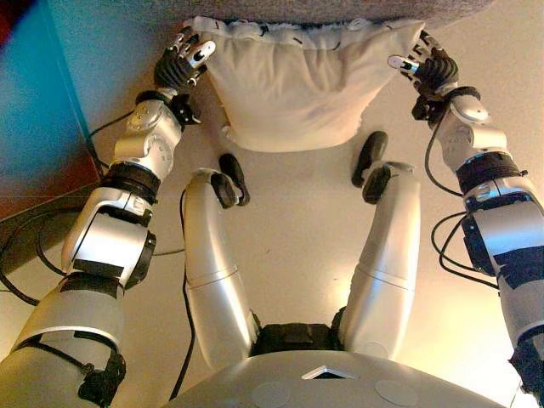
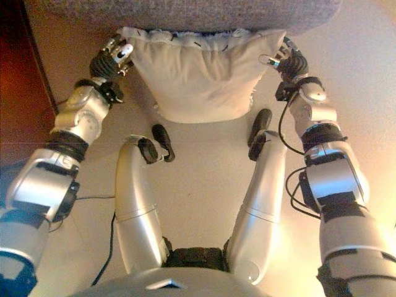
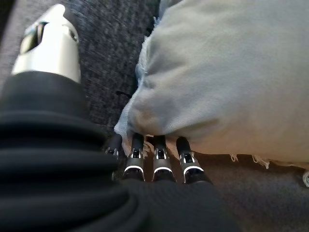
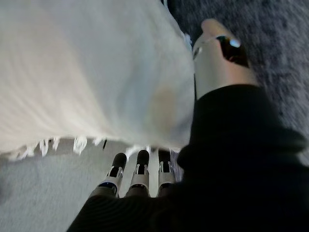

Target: Pick up the cushion and take it to the sofa

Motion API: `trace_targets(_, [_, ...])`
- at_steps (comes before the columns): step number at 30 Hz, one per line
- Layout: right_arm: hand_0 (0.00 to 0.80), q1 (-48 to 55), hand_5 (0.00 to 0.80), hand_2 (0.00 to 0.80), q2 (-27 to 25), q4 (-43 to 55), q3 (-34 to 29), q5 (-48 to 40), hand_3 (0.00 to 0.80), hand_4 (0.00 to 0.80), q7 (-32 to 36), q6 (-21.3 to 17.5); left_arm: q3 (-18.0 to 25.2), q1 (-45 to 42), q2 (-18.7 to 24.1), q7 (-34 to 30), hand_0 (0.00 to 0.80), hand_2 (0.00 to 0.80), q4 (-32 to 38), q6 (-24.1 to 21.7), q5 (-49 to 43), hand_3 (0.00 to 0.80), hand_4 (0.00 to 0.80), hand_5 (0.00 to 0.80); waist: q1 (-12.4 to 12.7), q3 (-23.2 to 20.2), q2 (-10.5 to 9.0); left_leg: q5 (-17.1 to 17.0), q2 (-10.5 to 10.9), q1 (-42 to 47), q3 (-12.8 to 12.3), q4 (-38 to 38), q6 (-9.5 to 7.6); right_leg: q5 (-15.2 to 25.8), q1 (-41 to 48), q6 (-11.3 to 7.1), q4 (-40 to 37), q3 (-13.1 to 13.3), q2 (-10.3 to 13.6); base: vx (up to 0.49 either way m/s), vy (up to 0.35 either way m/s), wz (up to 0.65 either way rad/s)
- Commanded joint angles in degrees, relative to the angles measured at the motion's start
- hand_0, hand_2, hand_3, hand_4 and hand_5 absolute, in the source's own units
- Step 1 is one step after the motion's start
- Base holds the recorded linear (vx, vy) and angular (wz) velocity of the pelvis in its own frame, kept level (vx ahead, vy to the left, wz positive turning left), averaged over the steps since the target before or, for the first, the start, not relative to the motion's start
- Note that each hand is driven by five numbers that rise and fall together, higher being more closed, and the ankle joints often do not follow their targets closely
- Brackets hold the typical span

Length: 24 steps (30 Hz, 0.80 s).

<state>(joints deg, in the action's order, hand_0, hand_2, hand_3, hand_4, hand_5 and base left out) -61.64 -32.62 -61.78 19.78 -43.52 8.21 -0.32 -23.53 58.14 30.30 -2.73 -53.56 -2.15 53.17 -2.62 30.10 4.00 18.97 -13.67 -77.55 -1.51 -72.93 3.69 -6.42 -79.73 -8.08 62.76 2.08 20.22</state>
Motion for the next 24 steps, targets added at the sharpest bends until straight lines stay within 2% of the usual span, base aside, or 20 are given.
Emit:
trace_targets(1, [0.000,-4.0,0.000,0.000,-1.4,-1.8,2.4,-1.5,0.000,0.000,1.5,-0.1,-0.2,3.3,1.2,-1.3,0.000,0.000,-2.5,0.9,0.7,0.000,0.000,0.000,-0.4,-0.3,1.40,0.8,0.2,2.2,-0.1,3.0,-0.08,-1.2,2.0,-0.50,-0.4,3.9,0.3,0.000,0.000,0.00])
trace_targets(12, [0.000,-8.0,0.000,0.000,-1.0,-3.9,4.5,-0.4,0.000,0.000,-0.2,-0.3,-0.5,5.4,1.7,4.1,0.000,0.000,-6.9,0.1,-1.1,0.000,0.000,0.000,0.4,-0.3,1.79,0.3,0.6,1.0,-0.1,4.5,0.31,-1.3,1.0,-0.48,-1.4,3.1,0.5,-0.002,-0.003,0.00])
trace_targets(18, [0.000,-9.3,0.000,0.000,-1.2,-3.0,6.1,0.0,0.000,0.000,2.7,0.6,-1.9,5.8,1.2,-2.6,0.000,0.000,-6.6,0.3,-1.3,0.000,0.000,0.000,0.5,-0.3,1.70,-0.1,0.7,0.3,0.0,4.8,0.61,-1.1,0.4,-0.47,-1.6,2.8,0.5,-0.006,-0.002,0.01])
trace_targets(24, [0.000,-10.4,0.000,0.000,-1.2,-3.4,8.2,2.4,0.000,0.000,5.8,1.1,-4.6,8.5,0.5,-3.8,0.000,0.000,-5.6,3.3,-2.2,0.000,0.000,0.000,0.3,-0.3,1.45,-0.5,0.4,0.6,-0.3,5.5,0.79,-0.4,0.8,-0.78,-2.4,2.4,0.6,-0.006,0.000,0.01])
